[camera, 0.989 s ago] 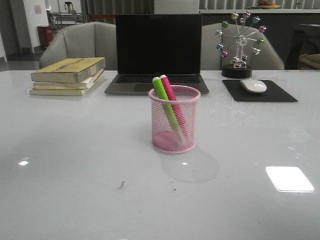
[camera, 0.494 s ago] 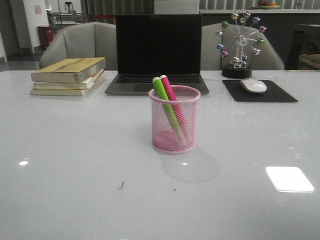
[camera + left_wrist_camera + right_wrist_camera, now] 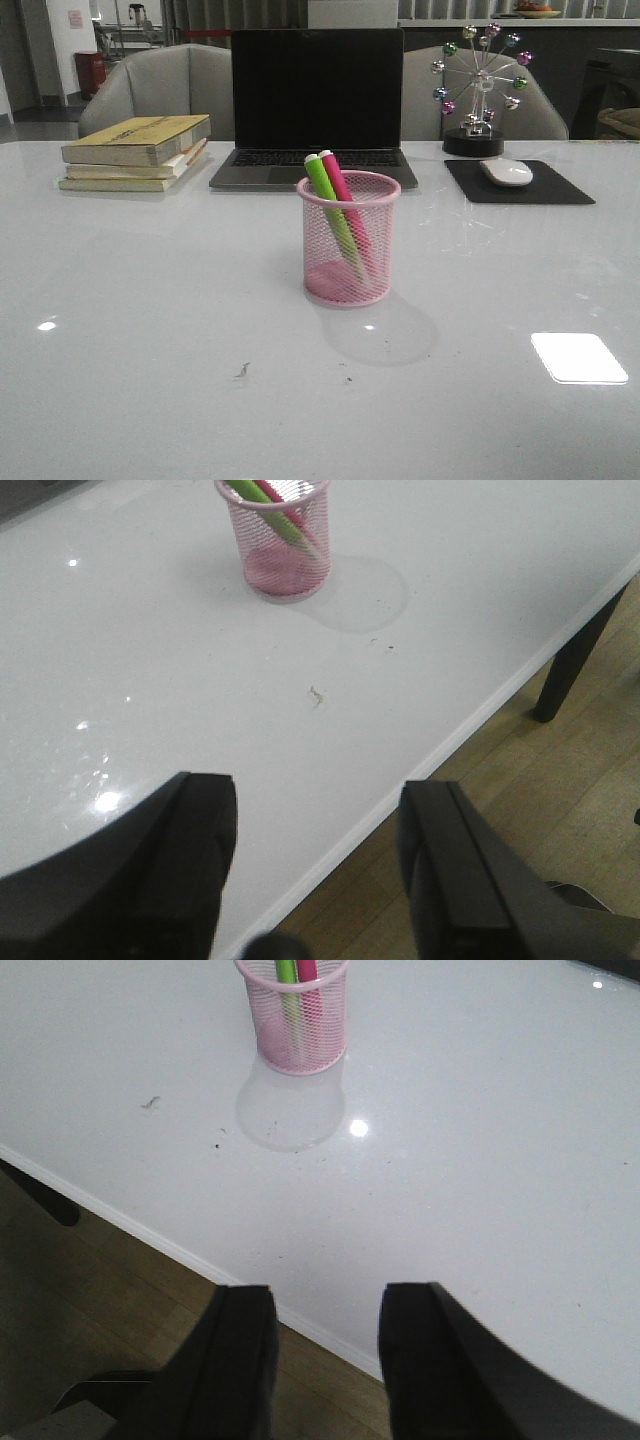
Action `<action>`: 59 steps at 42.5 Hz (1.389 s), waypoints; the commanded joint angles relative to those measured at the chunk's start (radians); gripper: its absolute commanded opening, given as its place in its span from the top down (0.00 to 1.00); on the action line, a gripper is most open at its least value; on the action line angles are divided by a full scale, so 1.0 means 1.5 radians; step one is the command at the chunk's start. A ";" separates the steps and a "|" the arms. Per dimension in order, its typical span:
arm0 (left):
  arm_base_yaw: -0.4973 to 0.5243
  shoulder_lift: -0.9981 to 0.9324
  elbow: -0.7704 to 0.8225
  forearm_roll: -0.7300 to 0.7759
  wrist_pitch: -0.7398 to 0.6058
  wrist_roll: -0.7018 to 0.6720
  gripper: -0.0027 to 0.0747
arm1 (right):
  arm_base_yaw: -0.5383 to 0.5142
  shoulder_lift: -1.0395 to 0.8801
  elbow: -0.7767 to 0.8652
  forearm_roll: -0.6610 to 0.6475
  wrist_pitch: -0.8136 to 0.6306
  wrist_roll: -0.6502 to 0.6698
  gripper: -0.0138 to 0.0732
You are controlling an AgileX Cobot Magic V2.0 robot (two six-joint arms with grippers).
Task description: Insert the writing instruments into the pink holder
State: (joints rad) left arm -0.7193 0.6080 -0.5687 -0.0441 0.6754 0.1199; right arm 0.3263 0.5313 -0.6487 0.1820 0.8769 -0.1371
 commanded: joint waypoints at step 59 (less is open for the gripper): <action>0.236 -0.231 0.175 0.062 -0.324 -0.046 0.84 | -0.004 0.003 0.012 -0.001 -0.070 -0.013 0.78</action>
State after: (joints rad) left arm -0.4473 0.3311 -0.3790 0.0422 0.4184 0.0583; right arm 0.3263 0.5313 -0.6035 0.1813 0.8391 -0.1473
